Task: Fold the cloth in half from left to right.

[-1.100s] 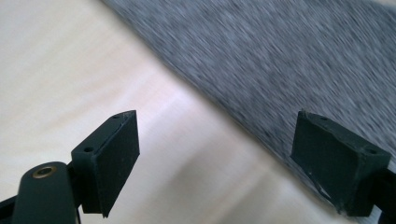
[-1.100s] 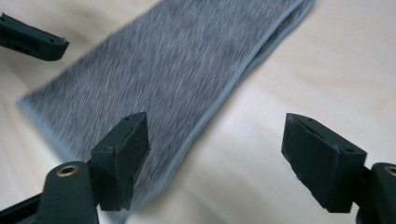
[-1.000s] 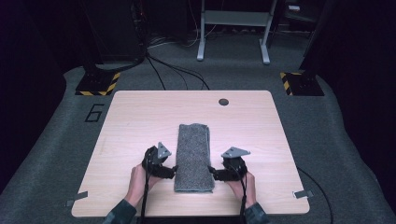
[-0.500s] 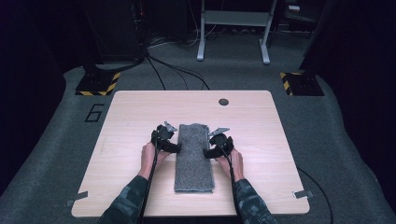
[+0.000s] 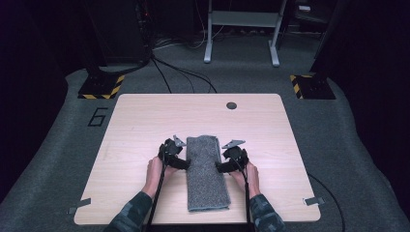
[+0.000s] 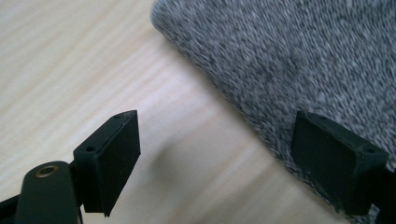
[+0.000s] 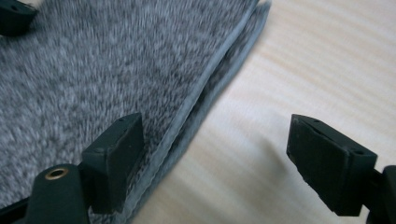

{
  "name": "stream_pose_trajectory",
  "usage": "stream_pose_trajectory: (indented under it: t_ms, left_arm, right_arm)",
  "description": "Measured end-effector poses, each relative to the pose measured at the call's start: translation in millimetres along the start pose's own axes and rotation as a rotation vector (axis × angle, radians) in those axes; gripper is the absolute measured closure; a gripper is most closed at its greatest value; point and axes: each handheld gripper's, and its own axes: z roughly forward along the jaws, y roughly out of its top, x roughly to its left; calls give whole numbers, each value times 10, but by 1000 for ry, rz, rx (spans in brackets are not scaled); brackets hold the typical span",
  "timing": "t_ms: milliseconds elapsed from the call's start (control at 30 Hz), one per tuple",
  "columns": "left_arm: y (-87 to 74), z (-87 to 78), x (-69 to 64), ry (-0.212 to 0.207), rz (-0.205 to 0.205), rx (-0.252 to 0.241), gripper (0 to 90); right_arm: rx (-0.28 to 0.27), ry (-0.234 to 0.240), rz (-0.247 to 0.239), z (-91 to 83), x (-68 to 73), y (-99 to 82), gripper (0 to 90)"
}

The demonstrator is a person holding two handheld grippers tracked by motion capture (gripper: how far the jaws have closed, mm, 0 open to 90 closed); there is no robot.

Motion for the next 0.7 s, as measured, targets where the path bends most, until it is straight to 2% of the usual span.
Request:
stream_pose_trajectory:
  t_ms: [33, 100, 167, 300, 400, 467, 533, 633, 700]
  left_arm:
    - [48, -12, 69, -4, -23, -15, 156]
    - [146, -10, 171, 7, -49, -33, 156]
    - [251, 21, 272, 17, -69, -39, 157]
    - [388, 196, 391, 45, -95, -6, 160]
    - [402, 331, 389, 75, -83, 28, 163]
    - [385, 408, 389, 87, -66, 54, 163]
    - [366, 427, 414, 77, -85, 49, 159]
    - [363, 425, 426, 92, -78, 48, 157]
    - [368, 421, 416, 97, -72, 53, 157]
  right_arm:
    - [-7, 1, 16, -13, -18, 27, 187]
    - [-45, -8, 24, -33, -99, 148, 198]
    - [-56, -22, 33, -12, -152, 260, 202]
    - [-24, -23, 55, 185, -234, 446, 213]
    - [13, -45, 36, 333, -241, 490, 245]
    - [52, -83, 14, 377, -193, 492, 251]
    - [40, -114, -23, 387, -168, 468, 253]
    - [36, -120, -17, 365, -171, 425, 250]
    - [35, -109, 18, 349, -192, 394, 256]
